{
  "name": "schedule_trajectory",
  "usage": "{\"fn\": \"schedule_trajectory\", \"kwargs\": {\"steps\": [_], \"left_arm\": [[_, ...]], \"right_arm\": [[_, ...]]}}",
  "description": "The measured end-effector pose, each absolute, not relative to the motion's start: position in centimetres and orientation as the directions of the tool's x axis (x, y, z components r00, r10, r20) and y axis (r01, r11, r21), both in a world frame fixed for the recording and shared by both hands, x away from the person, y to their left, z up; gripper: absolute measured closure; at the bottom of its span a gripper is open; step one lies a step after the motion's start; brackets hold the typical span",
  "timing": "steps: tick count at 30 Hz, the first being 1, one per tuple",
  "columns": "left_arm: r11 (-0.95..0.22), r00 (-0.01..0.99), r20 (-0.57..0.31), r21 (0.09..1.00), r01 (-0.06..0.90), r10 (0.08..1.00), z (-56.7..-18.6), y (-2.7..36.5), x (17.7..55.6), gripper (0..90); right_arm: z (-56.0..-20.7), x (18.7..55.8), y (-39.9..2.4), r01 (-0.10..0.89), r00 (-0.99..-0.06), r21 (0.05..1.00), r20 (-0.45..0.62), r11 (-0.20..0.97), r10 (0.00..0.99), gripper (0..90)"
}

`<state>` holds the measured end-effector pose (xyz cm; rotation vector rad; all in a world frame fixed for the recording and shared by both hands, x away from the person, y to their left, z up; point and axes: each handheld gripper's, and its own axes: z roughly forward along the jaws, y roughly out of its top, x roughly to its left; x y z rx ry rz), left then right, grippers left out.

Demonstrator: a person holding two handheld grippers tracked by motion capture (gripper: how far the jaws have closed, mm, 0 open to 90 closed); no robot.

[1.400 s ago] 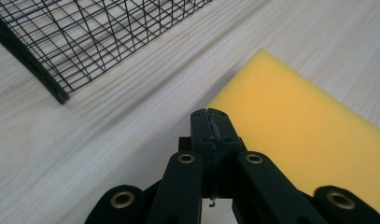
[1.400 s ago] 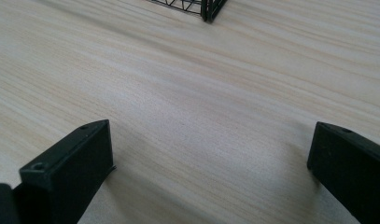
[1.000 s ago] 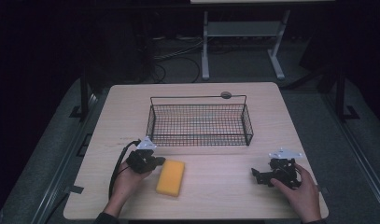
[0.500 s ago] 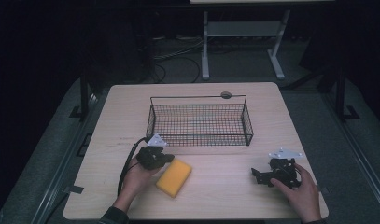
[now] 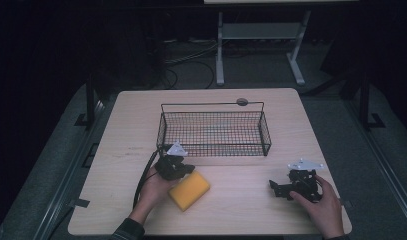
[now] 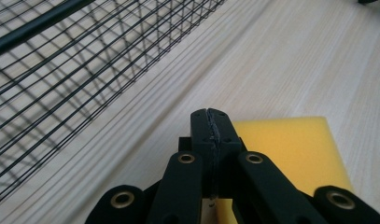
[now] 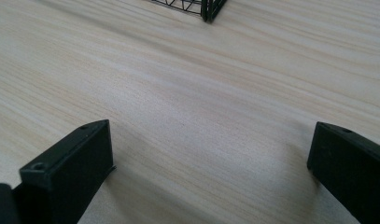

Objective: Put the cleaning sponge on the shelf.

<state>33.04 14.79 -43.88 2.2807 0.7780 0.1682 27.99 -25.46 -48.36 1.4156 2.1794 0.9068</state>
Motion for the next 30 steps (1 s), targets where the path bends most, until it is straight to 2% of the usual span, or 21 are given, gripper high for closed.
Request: {"fn": "schedule_trajectory", "kwargs": {"steps": [7, 12, 20, 24, 25, 26, 30], "left_arm": [[-0.580, 0.825, -0.102, 0.664, 0.472, 0.555, -43.8, 13.5, 33.1, 89.6], [-0.580, 0.823, -0.106, 0.659, 0.479, 0.558, -43.5, 14.1, 33.1, 89.5], [-0.582, 0.808, -0.123, 0.632, 0.511, 0.577, -42.8, 15.1, 33.0, 69.3], [-0.577, 0.795, -0.141, 0.615, 0.538, 0.590, -42.6, 15.5, 32.9, 55.7], [-0.582, 0.793, -0.141, 0.606, 0.542, 0.592, -42.5, 15.6, 32.9, 55.7], [-0.583, 0.792, -0.139, 0.604, 0.543, 0.594, -42.5, 15.7, 32.8, 49.7], [-0.591, 0.788, -0.146, 0.584, 0.556, 0.598, -42.6, 15.9, 32.7, 39.9]], "right_arm": [[-48.4, 28.0, -25.5, 0.659, -0.416, 0.698, 0.026, 0.282, 0.909, 0.0], [-48.4, 28.0, -25.5, 0.659, -0.416, 0.698, 0.026, 0.282, 0.909, 0.0], [-48.4, 28.0, -25.5, 0.659, -0.416, 0.698, 0.026, 0.282, 0.909, 0.0], [-48.4, 28.0, -25.5, 0.659, -0.416, 0.698, 0.026, 0.282, 0.909, 0.0], [-48.4, 28.0, -25.5, 0.659, -0.416, 0.698, 0.026, 0.282, 0.909, 0.0], [-48.4, 28.0, -25.5, 0.659, -0.416, 0.697, 0.026, 0.282, 0.909, 0.0], [-48.4, 28.0, -25.5, 0.659, -0.416, 0.697, 0.026, 0.282, 0.909, 0.0]]}}
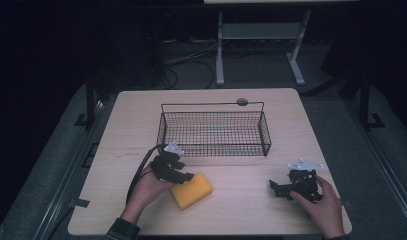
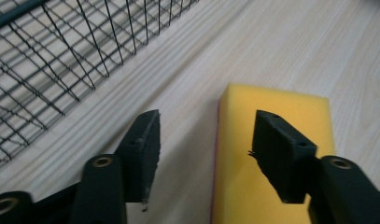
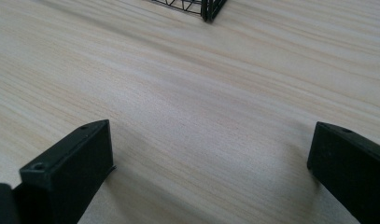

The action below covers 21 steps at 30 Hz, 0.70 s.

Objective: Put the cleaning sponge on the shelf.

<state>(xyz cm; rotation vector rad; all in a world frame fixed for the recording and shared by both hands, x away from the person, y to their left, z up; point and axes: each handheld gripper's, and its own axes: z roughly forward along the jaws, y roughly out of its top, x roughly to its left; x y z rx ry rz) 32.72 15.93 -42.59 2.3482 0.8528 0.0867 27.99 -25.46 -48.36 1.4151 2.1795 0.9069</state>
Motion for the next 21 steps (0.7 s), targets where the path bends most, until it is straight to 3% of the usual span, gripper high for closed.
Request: {"fn": "schedule_trajectory", "kwargs": {"steps": [1, 7, 9, 21], "left_arm": [[-0.597, 0.787, -0.148, 0.573, 0.562, 0.599, -42.6, 16.0, 32.6, 35.2], [-0.618, 0.799, -0.131, 0.566, 0.546, 0.586, -42.0, 16.0, 31.9, 25.6], [-0.638, 0.805, -0.115, 0.549, 0.540, 0.582, -41.7, 15.8, 31.6, 12.5], [-0.725, 0.842, -0.073, 0.473, 0.501, 0.534, -41.3, 14.0, 30.0, 12.1]], "right_arm": [[-48.4, 28.0, -25.5, 0.659, -0.416, 0.697, 0.026, 0.282, 0.909, 0.0], [-48.4, 28.0, -25.5, 0.659, -0.416, 0.698, 0.026, 0.282, 0.909, 0.0], [-48.4, 28.0, -25.5, 0.659, -0.416, 0.698, 0.026, 0.282, 0.909, 0.0], [-48.4, 28.0, -25.5, 0.659, -0.416, 0.698, 0.026, 0.281, 0.909, 0.0]]}}
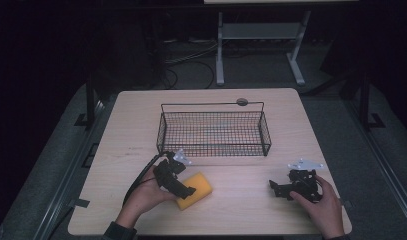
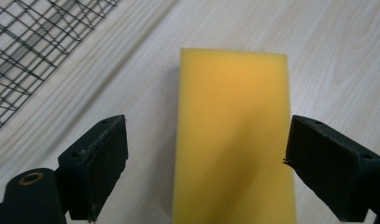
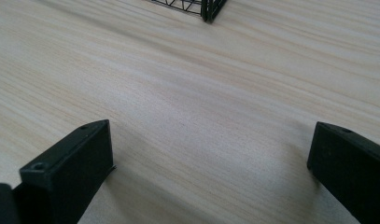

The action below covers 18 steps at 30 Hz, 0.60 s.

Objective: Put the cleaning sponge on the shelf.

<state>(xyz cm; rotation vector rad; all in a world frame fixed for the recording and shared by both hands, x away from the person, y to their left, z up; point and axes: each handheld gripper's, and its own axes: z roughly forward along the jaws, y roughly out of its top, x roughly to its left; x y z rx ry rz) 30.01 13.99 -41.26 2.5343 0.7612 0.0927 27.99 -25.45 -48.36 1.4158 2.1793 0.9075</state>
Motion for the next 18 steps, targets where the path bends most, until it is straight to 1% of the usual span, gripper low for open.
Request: {"fn": "schedule_trajectory", "kwargs": {"steps": [4, 13, 18], "left_arm": [[-0.740, 0.850, -0.078, 0.454, 0.496, 0.522, -41.4, 13.4, 29.7, 12.0], [-0.752, 0.859, -0.081, 0.447, 0.484, 0.505, -42.0, 12.5, 29.4, 12.0], [-0.760, 0.863, -0.070, 0.442, 0.476, 0.501, -42.3, 11.9, 29.2, 12.1]], "right_arm": [[-48.4, 28.0, -25.5, 0.659, -0.416, 0.697, 0.026, 0.282, 0.909, 0.0], [-48.4, 28.0, -25.5, 0.659, -0.416, 0.698, 0.026, 0.282, 0.909, 0.0], [-48.4, 28.0, -25.5, 0.659, -0.416, 0.698, 0.026, 0.281, 0.909, 0.0]]}}
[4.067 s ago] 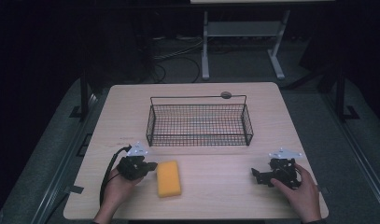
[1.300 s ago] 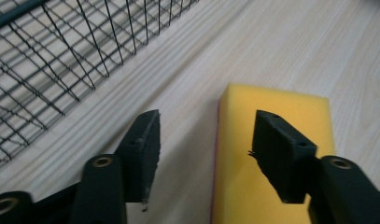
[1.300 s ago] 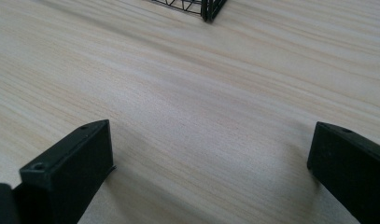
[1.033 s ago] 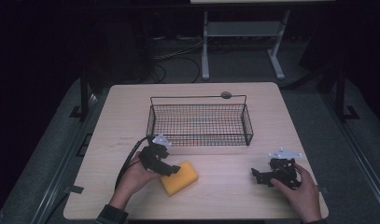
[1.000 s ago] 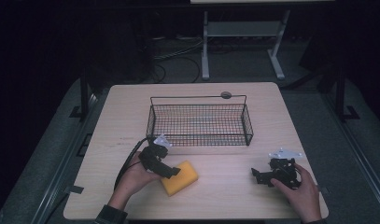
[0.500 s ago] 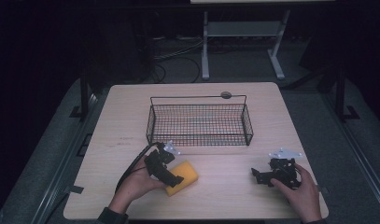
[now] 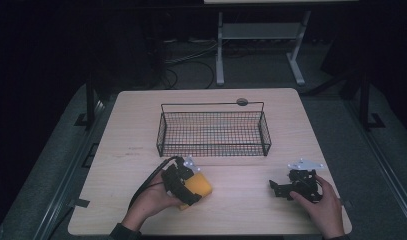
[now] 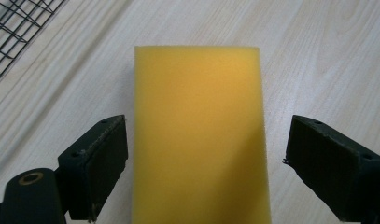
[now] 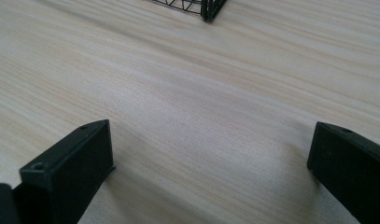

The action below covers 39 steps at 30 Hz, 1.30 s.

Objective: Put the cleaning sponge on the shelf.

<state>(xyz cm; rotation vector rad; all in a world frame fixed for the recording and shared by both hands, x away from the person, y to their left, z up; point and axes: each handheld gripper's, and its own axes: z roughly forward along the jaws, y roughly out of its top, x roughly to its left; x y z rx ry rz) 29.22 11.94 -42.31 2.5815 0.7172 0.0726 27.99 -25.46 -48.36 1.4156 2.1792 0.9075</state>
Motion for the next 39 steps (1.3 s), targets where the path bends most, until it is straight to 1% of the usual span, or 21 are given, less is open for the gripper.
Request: {"fn": "schedule_trajectory", "kwargs": {"steps": [5, 15, 20, 33, 37, 39], "left_arm": [[-0.777, 0.870, -0.050, 0.427, 0.463, 0.491, -42.7, 11.6, 29.2, 12.1], [-0.797, 0.875, -0.037, 0.395, 0.457, 0.483, -43.6, 11.3, 29.3, 12.3], [-0.811, 0.874, -0.012, 0.368, 0.456, 0.486, -44.1, 11.2, 29.5, 12.6], [-0.813, 0.871, -0.020, 0.349, 0.466, 0.491, -44.6, 11.2, 29.7, 13.7], [-0.813, 0.872, -0.018, 0.354, 0.463, 0.489, -44.4, 11.2, 29.6, 16.1], [-0.815, 0.875, -0.015, 0.357, 0.456, 0.483, -44.4, 11.3, 29.6, 18.8]], "right_arm": [[-48.4, 28.0, -25.5, 0.659, -0.416, 0.698, 0.026, 0.282, 0.909, 0.0], [-48.4, 28.0, -25.5, 0.659, -0.416, 0.698, 0.027, 0.281, 0.909, 0.0], [-48.4, 28.0, -25.5, 0.659, -0.416, 0.698, 0.026, 0.282, 0.909, 0.0], [-48.4, 28.0, -25.5, 0.659, -0.416, 0.698, 0.026, 0.282, 0.909, 0.0], [-48.4, 28.0, -25.5, 0.659, -0.416, 0.698, 0.026, 0.282, 0.909, 0.0], [-48.4, 28.0, -25.5, 0.659, -0.416, 0.698, 0.026, 0.282, 0.909, 0.0]]}}
